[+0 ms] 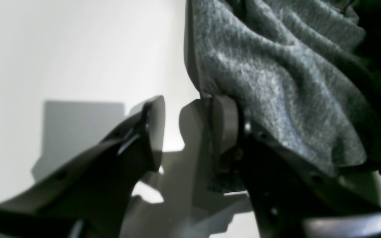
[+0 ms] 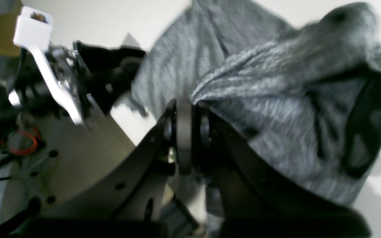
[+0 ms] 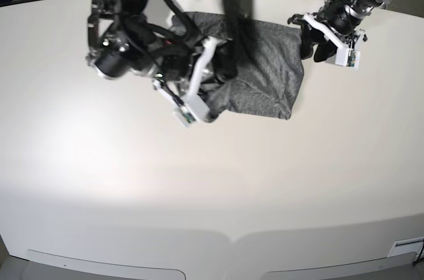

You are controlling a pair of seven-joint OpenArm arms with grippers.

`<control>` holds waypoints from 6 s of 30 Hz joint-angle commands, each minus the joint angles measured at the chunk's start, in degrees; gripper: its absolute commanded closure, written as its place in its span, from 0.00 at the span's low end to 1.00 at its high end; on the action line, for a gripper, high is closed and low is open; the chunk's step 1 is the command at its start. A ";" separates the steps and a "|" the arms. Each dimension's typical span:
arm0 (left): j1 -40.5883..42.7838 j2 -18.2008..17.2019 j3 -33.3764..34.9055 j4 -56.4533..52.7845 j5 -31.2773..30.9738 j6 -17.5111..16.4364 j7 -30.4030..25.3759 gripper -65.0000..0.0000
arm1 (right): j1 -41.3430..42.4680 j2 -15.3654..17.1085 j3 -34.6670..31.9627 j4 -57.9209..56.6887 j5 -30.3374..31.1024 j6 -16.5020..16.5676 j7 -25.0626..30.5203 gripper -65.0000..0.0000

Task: Fold the T-shirt properly
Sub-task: 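Grasp the shirt end with the right gripper and fold it toward the left gripper, then release the shirt and withdraw the right gripper, then press and tuck the folded bundle edge with the left gripper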

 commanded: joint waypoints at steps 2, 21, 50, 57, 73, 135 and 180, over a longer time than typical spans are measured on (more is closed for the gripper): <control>0.07 -0.37 -0.22 0.76 -0.15 -0.22 -0.04 0.65 | 1.22 -2.34 -3.17 1.18 -2.95 -1.29 3.13 1.00; 0.07 -0.37 -0.22 0.76 -0.17 -0.24 -0.55 0.65 | 10.54 -6.54 -16.68 -17.25 -8.94 -5.99 17.29 1.00; 0.02 -2.12 -0.55 0.87 0.07 -0.20 -1.25 0.65 | 21.09 -6.54 -10.29 -19.91 13.60 7.75 4.00 0.48; 0.07 -4.35 -3.54 5.38 0.04 -0.09 -1.27 0.65 | 24.30 -1.64 1.55 -19.12 4.17 7.75 2.67 0.48; -0.85 -3.06 6.45 16.94 1.49 0.04 -0.96 0.65 | 11.82 22.64 23.52 -19.15 0.42 7.75 3.89 0.48; 6.86 -13.68 20.33 24.00 30.99 41.27 8.46 1.00 | 7.19 23.04 26.62 -19.15 0.81 7.75 5.97 0.48; -1.70 -13.70 20.33 21.31 21.94 36.46 19.93 0.82 | 7.17 22.93 26.62 -19.15 0.76 7.75 5.22 0.48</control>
